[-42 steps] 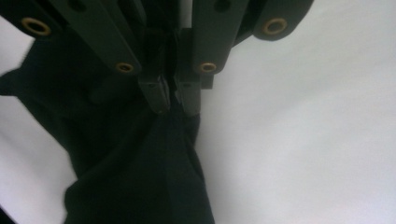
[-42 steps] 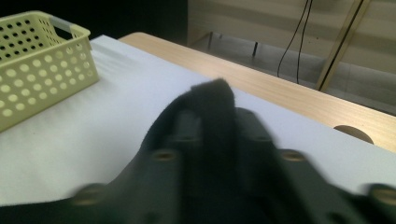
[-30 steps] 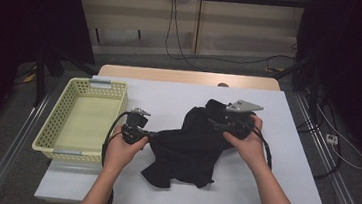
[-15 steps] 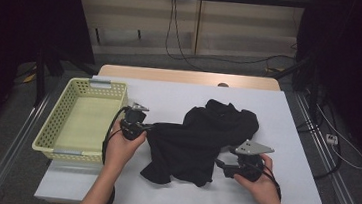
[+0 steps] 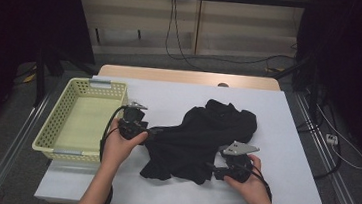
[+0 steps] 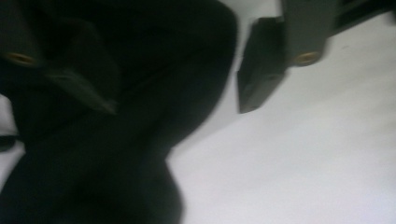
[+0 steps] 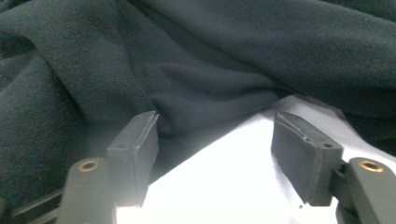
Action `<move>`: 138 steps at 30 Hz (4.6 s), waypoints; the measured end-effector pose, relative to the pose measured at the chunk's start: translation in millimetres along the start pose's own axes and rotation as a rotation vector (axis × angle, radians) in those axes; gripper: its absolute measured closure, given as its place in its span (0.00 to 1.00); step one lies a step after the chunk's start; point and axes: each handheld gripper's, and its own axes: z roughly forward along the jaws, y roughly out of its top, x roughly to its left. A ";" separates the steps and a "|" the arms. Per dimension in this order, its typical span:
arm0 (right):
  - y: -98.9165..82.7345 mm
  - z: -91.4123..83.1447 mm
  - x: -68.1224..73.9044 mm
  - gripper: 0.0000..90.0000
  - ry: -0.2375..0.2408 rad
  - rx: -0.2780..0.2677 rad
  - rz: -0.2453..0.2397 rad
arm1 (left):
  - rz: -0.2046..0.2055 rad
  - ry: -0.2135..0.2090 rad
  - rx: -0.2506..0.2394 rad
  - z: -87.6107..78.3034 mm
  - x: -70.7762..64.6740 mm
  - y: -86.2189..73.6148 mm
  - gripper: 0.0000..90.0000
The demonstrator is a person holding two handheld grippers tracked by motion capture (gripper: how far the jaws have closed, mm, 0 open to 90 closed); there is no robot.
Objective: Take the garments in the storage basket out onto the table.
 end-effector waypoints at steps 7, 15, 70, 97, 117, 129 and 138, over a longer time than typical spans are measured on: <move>0.5 1.8 0.6 0.38 -0.004 0.015 -0.007 | 0.070 -0.046 0.008 -6.6 -14.6 -5.0 0.14; 0.3 0.9 5.6 0.51 -0.002 0.007 -0.006 | 0.175 -0.070 0.057 -22.7 -38.3 -41.2 0.13; -5.7 -50.5 -21.6 0.65 -0.077 -0.078 -0.012 | 0.083 -0.053 0.000 -37.2 -34.1 -76.6 0.85; -21.5 -32.5 23.8 0.87 0.112 0.024 -0.137 | 0.079 -0.024 -0.018 -48.2 -32.6 -74.0 0.86; -20.8 -104.0 -26.6 0.90 0.113 -0.199 -0.006 | 0.040 -0.008 -0.038 -59.7 -26.5 -74.2 0.86; -24.3 -95.6 -23.8 0.86 0.125 -0.164 0.005 | 0.049 0.001 -0.018 -55.0 -26.8 -75.6 0.84; -19.8 -70.1 1.5 0.69 0.200 -0.103 -0.063 | 0.048 0.004 -0.021 -54.5 -27.1 -75.6 0.82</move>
